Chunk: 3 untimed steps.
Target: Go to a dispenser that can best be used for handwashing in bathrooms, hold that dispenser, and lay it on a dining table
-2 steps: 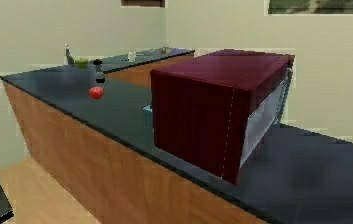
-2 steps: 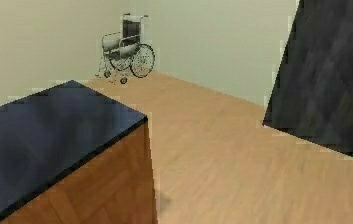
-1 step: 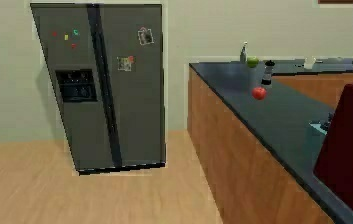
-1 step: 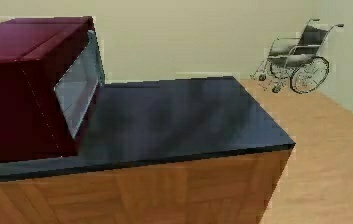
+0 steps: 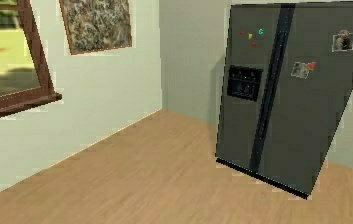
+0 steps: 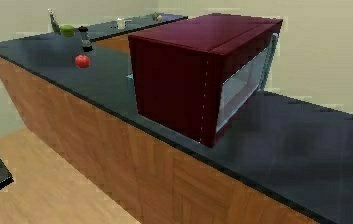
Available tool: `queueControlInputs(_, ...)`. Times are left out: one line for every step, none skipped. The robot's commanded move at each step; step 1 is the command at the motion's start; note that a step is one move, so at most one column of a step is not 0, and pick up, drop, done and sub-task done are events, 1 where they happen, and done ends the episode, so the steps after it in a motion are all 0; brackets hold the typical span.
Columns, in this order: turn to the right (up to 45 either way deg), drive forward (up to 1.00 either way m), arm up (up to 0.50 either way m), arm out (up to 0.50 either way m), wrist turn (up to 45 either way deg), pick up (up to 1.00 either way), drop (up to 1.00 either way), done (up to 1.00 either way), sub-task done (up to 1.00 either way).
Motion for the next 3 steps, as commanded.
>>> queueControlInputs(-6.0,0.00,0.00,0.00,0.0,0.00,0.00,0.00,0.00)
queueControlInputs(45.0,0.00,0.00,0.00,0.0,0.00,0.00,0.00,0.00)
queueControlInputs(12.0,0.00,0.00,0.00,0.0,0.00,0.00,0.00,0.00)
